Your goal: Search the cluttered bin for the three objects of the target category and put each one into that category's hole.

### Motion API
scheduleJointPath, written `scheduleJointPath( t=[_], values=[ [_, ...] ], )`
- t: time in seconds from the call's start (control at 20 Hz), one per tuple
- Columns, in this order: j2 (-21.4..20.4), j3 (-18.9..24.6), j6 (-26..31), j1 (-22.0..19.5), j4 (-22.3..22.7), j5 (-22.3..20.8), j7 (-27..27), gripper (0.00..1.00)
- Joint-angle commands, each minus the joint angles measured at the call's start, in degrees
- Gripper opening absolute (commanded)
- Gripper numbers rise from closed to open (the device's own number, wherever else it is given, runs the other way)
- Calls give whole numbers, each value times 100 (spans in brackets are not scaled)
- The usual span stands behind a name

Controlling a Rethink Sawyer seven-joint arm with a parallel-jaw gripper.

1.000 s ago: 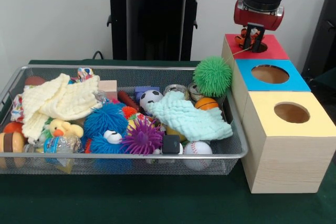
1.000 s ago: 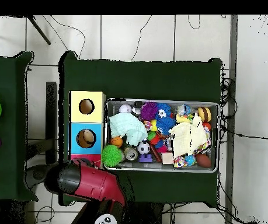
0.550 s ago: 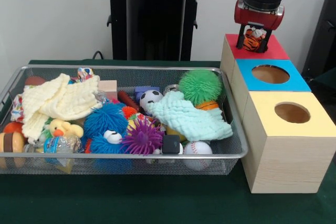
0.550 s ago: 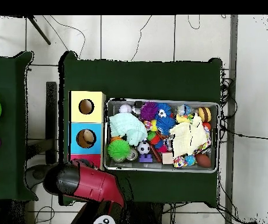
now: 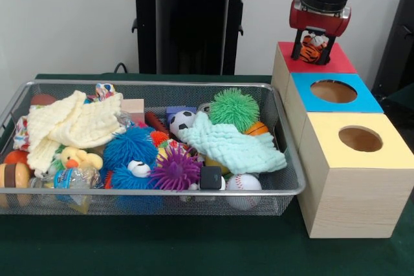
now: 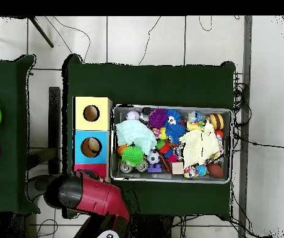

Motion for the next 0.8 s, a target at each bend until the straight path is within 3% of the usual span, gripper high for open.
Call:
scheduleJointPath(
  t=[0.05, 0.35, 0.8],
  values=[
    [682, 472, -629, 107, 13, 89, 1418, 100],
    [609, 505, -452, 77, 60, 180, 1450, 100],
    [543, 314, 112, 42, -253, 109, 1403, 100]
  ],
)
